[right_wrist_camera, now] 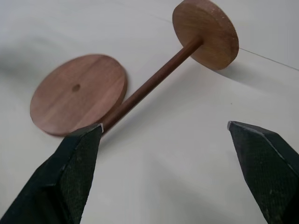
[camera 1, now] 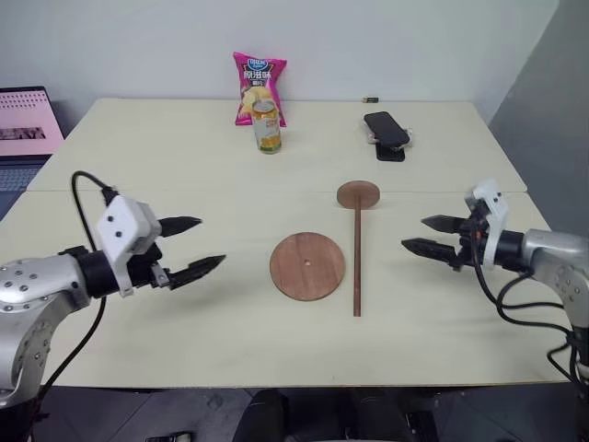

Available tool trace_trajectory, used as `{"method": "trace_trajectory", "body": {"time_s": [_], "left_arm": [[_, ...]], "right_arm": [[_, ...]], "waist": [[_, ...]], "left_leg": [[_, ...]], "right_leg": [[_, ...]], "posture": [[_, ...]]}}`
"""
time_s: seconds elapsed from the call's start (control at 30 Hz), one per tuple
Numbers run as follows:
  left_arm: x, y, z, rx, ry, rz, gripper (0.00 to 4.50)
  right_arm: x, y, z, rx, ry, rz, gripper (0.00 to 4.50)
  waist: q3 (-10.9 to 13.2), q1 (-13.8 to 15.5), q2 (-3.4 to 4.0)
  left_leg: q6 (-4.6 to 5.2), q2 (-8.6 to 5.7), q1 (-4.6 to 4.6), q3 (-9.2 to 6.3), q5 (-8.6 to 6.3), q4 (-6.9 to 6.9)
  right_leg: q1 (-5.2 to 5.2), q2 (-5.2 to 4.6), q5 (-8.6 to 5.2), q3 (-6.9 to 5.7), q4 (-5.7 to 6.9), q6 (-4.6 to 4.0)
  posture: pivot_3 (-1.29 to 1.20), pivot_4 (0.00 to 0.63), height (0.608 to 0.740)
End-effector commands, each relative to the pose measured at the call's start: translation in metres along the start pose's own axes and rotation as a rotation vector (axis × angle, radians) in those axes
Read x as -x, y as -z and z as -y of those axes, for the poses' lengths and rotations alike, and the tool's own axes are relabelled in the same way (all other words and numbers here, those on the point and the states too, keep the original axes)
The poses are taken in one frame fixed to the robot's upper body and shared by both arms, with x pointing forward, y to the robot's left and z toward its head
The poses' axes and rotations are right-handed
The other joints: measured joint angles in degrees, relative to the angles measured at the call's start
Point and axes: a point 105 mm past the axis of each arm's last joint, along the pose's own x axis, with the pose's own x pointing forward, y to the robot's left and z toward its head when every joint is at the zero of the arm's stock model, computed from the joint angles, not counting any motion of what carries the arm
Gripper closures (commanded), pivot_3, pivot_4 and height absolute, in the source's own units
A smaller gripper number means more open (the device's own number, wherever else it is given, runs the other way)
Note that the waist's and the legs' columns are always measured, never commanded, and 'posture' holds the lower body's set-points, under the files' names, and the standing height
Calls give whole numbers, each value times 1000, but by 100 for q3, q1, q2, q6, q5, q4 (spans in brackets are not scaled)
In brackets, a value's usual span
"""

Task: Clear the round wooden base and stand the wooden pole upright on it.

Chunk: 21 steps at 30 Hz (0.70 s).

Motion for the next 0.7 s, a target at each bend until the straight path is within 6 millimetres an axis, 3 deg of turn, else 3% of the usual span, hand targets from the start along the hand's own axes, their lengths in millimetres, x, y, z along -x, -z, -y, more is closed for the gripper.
{"method": "trace_trajectory", "body": {"time_s": [0.03, 0.33, 0.5, 0.7], "left_arm": [[-10, -9, 17, -29, 117, 15, 557], [-29, -11, 29, -30, 209, 34, 557], [-33, -11, 32, -27, 227, 46, 557], [-34, -10, 31, -36, 232, 38, 557]], "right_arm": [[-16, -8, -7, -161, -52, -14, 0], [-52, -6, 8, -343, -79, -64, 0], [-63, -2, 2, -369, -186, -89, 0], [-83, 0, 16, -405, -182, -86, 0]], "waist": [[0, -5, 0], [0, 30, 0], [0, 21, 0], [0, -13, 0]], "left_leg": [[0, 1, -1, 0, 0, -1], [2, -4, -15, 12, 0, 1], [3, -3, -14, 18, 0, 1], [3, 0, -9, 26, 0, 1]], "right_leg": [[-3, 2, 0, 0, 2, 0], [-16, 0, 1, 12, -3, 1], [-19, 0, 1, 17, -2, 1], [-21, 5, 3, 23, 3, 3]], "posture": [[0, 150, 740], [0, 150, 740], [0, 150, 740], [0, 150, 740]]}}
